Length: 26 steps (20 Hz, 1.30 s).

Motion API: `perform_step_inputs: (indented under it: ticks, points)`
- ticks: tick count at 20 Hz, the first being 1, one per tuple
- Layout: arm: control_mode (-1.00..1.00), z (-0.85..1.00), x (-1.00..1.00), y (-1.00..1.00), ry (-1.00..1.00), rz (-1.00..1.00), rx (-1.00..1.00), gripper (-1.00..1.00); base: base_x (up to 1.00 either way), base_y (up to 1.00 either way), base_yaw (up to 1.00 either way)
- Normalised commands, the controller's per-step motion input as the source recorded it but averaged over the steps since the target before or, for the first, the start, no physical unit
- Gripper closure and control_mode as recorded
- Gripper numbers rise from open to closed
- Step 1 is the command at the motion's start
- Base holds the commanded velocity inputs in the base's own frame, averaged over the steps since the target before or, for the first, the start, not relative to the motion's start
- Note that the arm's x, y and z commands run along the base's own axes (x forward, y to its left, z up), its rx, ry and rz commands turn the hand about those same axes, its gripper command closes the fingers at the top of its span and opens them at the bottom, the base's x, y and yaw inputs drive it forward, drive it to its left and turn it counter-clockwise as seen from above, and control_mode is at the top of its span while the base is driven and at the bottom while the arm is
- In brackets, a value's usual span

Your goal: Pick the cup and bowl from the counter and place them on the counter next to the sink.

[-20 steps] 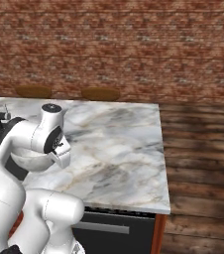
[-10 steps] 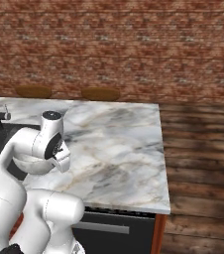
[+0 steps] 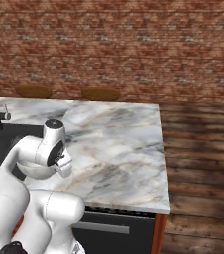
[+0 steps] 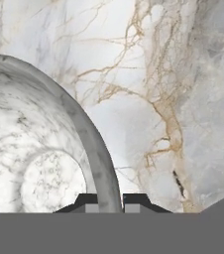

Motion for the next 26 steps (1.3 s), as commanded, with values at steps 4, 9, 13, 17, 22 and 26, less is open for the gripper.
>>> perform_step_inputs:
  ticks: [4,9,13,17,22,26]
  points:
    - [-1.00,-0.26,0.16,0.02,0.00,0.00,0.00,1.00,0.00,0.00,0.00]
    - [-1.00,-0.26,0.15,0.04,0.00,0.00,0.00,1.00,0.00,0.00,0.00]
    - [-1.00,-0.26,0.15,0.09,0.00,-0.01,0.00,1.00,0.00,0.00,0.00]
    - [-1.00,-0.21,0.08,0.12,0.00,-0.01,-0.01,1.00,0.00,0.00,0.00]
    - [-1.00,-0.20,0.04,0.06,0.00,-0.03,-0.02,1.00,0.00,0.00,0.00]
    - [-1.00,0.00,0.00,0.00,0.00,0.00,0.00,1.00,0.00,0.00,0.00]
